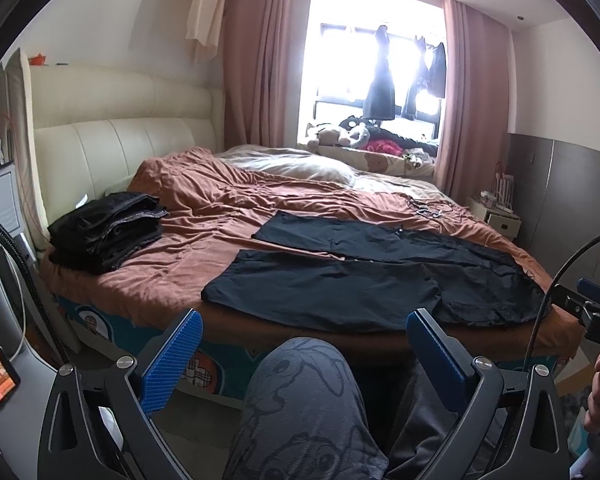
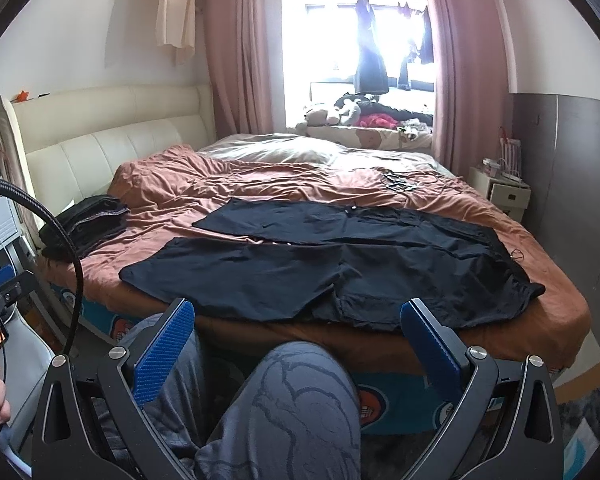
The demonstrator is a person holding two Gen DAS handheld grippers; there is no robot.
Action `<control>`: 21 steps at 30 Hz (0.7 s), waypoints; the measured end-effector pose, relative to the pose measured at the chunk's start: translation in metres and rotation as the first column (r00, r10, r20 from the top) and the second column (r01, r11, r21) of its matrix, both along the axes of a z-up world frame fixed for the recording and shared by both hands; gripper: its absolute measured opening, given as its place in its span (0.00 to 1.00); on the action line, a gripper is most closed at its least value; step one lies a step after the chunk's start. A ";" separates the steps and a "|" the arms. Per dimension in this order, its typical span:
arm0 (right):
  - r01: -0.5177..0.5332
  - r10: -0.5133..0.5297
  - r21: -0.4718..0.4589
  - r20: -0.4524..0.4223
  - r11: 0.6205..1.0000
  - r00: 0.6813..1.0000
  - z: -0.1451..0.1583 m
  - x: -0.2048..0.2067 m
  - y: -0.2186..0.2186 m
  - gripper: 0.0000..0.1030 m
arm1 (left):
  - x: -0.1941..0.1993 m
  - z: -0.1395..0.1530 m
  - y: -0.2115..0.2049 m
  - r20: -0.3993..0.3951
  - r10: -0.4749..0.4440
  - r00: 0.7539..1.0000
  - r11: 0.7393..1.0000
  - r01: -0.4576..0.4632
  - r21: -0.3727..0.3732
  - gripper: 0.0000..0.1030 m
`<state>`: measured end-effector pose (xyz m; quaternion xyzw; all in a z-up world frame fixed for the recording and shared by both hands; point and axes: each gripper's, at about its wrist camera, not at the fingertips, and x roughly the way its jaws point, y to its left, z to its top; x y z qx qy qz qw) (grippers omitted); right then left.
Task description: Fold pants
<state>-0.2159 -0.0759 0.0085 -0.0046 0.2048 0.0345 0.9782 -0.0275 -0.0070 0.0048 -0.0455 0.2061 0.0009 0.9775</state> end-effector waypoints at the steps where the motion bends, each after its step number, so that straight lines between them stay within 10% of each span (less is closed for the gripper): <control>1: 0.001 -0.001 0.002 0.000 1.000 1.000 0.000 0.000 0.000 1.00 | -0.001 0.000 -0.001 0.002 0.002 1.000 1.000 -0.002 0.002 1.00; 21: -0.003 0.003 -0.002 0.014 1.000 1.000 0.001 -0.009 0.000 1.00 | -0.011 0.005 0.004 0.024 0.006 1.000 1.000 -0.006 -0.004 1.00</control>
